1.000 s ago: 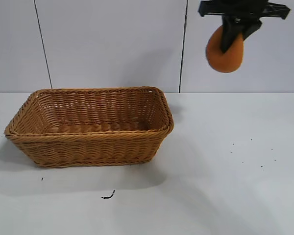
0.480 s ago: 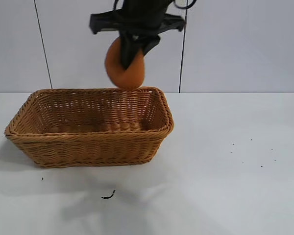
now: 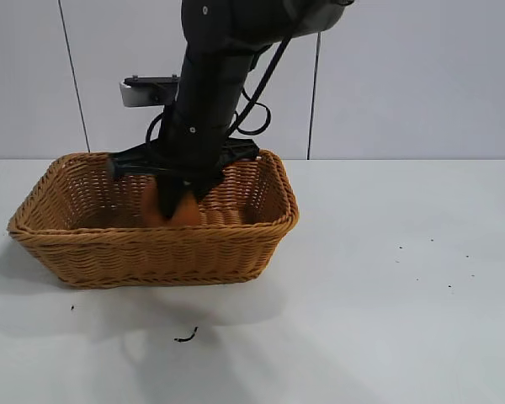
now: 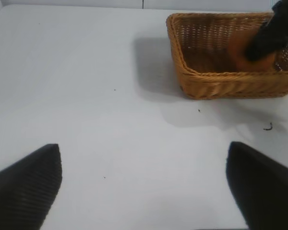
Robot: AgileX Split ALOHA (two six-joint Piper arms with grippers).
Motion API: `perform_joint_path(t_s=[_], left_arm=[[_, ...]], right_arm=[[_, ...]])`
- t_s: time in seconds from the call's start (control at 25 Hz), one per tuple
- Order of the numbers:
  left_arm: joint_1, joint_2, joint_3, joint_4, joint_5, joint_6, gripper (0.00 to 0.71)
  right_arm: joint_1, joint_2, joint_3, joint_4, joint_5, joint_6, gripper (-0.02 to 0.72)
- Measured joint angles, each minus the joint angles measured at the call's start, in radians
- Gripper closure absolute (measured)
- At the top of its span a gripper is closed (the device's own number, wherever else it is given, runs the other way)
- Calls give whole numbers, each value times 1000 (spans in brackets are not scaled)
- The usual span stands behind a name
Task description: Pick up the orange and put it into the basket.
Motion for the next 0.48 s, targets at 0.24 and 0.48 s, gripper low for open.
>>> perform_joint_path(t_s=[0.24,0.48], left_arm=[[0,0,0,0,0,0,44],[0,0,0,0,0,0,44]], right_arm=[[-48,-12,-184,-67,141,27,10],[-234,-15,-209,-93,181,37,10]])
